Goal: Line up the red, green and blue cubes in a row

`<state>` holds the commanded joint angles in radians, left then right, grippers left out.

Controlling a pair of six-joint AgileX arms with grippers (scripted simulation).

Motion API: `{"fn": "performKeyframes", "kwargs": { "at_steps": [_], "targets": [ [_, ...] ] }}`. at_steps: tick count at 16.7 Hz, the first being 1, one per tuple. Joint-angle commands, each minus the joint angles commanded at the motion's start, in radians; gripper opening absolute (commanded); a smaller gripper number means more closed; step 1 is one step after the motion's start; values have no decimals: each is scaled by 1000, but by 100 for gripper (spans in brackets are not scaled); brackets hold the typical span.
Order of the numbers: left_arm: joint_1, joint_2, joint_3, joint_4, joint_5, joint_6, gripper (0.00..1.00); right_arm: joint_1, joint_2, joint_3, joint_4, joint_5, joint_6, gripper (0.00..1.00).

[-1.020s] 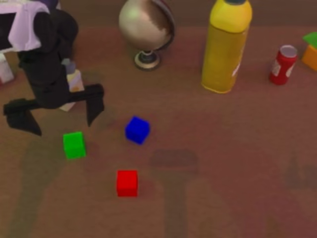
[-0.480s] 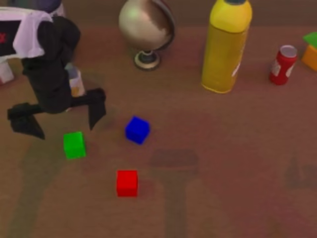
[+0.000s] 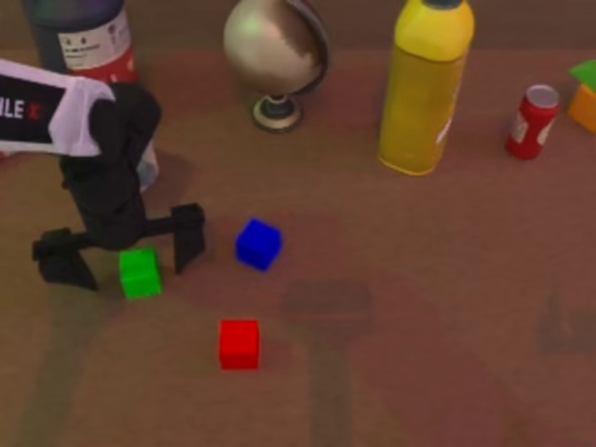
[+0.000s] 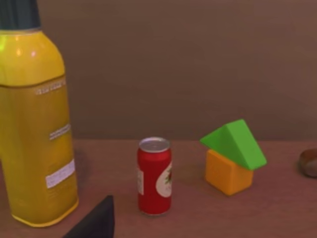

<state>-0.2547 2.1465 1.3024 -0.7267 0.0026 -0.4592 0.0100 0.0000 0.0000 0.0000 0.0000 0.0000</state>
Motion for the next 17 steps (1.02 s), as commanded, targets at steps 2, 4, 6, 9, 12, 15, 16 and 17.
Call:
{"fn": "performKeyframes", "kwargs": {
  "at_steps": [2, 4, 6, 9, 12, 15, 16, 17],
  "targets": [
    [0, 0, 0, 0, 0, 0, 100, 0, 0, 0, 0, 0, 0, 100],
    [0, 0, 0, 0, 0, 0, 92, 0, 0, 0, 0, 0, 0, 100],
    [0, 0, 0, 0, 0, 0, 77, 0, 0, 0, 0, 0, 0, 100],
    [0, 0, 0, 0, 0, 0, 55, 0, 0, 0, 0, 0, 0, 100],
    [0, 0, 0, 0, 0, 0, 32, 0, 0, 0, 0, 0, 0, 100],
    [0, 0, 0, 0, 0, 0, 10, 0, 0, 0, 0, 0, 0, 100],
    [0, 0, 0, 0, 0, 0, 2, 0, 0, 0, 0, 0, 0, 100],
    [0, 0, 0, 0, 0, 0, 0, 0, 0, 0, 0, 0, 0, 100]
  ]
}}
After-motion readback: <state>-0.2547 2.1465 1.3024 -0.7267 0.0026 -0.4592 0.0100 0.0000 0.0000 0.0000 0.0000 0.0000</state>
